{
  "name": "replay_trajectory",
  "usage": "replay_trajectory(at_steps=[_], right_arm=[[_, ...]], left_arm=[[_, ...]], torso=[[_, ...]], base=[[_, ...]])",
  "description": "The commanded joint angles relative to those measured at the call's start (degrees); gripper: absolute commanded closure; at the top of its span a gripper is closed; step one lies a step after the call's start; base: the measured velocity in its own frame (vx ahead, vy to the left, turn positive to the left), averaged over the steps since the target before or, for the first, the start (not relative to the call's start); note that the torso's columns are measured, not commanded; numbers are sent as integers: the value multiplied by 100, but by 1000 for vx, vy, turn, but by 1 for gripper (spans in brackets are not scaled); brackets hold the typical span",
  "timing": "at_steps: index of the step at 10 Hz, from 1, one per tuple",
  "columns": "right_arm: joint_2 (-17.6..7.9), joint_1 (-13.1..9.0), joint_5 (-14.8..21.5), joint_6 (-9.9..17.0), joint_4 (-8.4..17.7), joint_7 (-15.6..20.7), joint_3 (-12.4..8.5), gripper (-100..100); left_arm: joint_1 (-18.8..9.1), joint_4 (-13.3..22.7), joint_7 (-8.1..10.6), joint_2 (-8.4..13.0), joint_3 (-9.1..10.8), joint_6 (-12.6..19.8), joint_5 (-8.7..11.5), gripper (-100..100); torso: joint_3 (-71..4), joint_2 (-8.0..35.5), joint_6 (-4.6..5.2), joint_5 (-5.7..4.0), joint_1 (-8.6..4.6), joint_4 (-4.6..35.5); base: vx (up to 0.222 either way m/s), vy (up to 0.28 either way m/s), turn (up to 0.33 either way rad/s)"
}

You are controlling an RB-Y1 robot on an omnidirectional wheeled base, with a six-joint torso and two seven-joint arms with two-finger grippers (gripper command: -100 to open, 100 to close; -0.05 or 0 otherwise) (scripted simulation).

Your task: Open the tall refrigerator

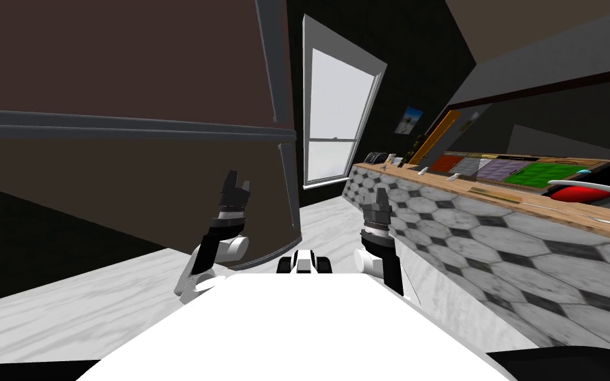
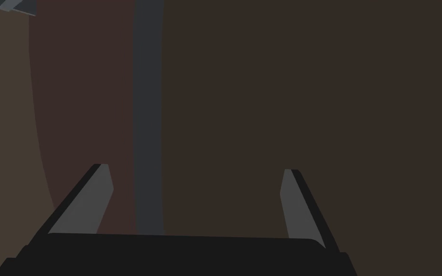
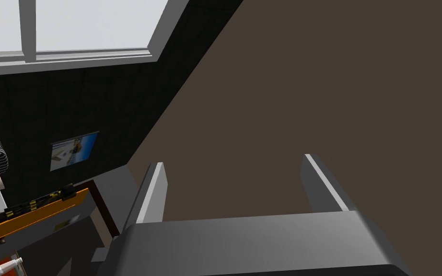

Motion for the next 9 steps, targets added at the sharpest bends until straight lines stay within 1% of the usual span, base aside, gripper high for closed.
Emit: replay_trajectory(at_steps=[1, 3, 4, 5, 6, 7, 9], right_arm=[[0, 0, 0, 0, 0, 0, 0, 0], [0, -1, 0, 0, 1, 0, 0, 0], [0, -1, 0, 0, 0, 0, 0, 0], [0, -1, 0, 0, 0, 0, 0, 0], [0, -1, 0, 0, 1, 0, 0, 0], [0, -1, 0, 0, 0, 0, 0, 0], [0, -1, 0, 0, 0, 0, 0, 0]], left_arm=[[-213, -39, 57, 108, 170, 353, -98, -100], [-525, -88, 129, 215, 392, 722, -222, -100], [-525, -88, 129, 215, 392, 774, -222, -100], [-690, -113, 171, 258, 506, 992, -283, -100], [-857, -137, 216, 294, 620, 1149, -343, -100], [-863, -137, 216, 294, 620, 1214, -343, -100], [-1171, -185, 319, 346, 849, 1596, -456, -100]], torso=[[5, 8, 0, -1, -3, 2], [2, 6, 12, -4, -3, 4], [-19, -18, 16, -15, -15, 5], [-18, -21, 10, -7, -3, -3], [-39, -38, 25, -21, 0, 10], [-48, -50, 22, -24, -15, 5], [-68, -70, 40, -36, -20, 7]], base=[[51, -114, 22], [42, -124, 26], [47, -96, -8], [41, -85, 45], [45, -122, 27], [51, -105, 19], [56, -132, 43]])
